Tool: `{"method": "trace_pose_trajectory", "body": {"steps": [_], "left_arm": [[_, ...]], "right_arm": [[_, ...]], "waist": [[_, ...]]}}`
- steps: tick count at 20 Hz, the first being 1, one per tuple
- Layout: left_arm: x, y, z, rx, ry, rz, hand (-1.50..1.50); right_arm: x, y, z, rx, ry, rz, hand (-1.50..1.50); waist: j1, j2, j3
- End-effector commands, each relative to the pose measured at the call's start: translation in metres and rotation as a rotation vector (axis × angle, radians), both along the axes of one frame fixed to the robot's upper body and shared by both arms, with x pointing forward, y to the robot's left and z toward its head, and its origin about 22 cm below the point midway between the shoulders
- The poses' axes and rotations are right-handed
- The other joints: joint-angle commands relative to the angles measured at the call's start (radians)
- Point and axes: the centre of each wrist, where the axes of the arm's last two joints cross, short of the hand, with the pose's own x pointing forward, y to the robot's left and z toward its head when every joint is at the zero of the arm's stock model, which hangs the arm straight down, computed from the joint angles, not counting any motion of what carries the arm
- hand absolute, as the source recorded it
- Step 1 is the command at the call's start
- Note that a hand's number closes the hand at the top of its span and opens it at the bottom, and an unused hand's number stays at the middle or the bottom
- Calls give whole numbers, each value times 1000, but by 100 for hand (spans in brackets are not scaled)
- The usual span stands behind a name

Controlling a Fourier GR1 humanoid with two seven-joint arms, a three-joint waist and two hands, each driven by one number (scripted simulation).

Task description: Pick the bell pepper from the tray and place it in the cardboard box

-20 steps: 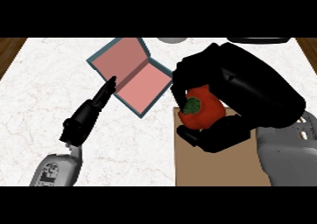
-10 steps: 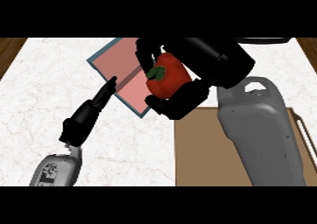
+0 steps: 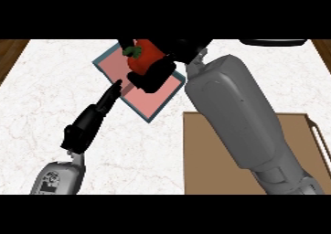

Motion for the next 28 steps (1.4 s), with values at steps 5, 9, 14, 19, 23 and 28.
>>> {"method": "trace_pose_trajectory", "body": {"steps": [5, 9, 14, 19, 23, 28], "left_arm": [[6, 9, -1, -3, -14, -28, 0], [9, -15, 0, 13, -31, -30, 0], [10, -13, 4, -3, -20, -67, 0], [4, -24, 0, -7, -7, -72, 0], [11, -17, 3, 7, -10, -54, 0], [18, -10, 12, 16, -21, -51, 0]], "right_arm": [[33, 20, -55, -106, -40, -50, 150], [44, 26, -76, -138, 30, -80, 150], [55, 15, -94, -101, 286, -123, -150], [58, 8, -118, -51, 320, -72, -150], [61, -3, -114, 227, 372, -34, -150], [68, -25, -126, 533, 485, -42, -150]], "waist": [[12, 4, 0], [34, 9, -1], [56, 13, -1], [60, 15, 0], [51, 16, 1], [49, 20, 1]]}}
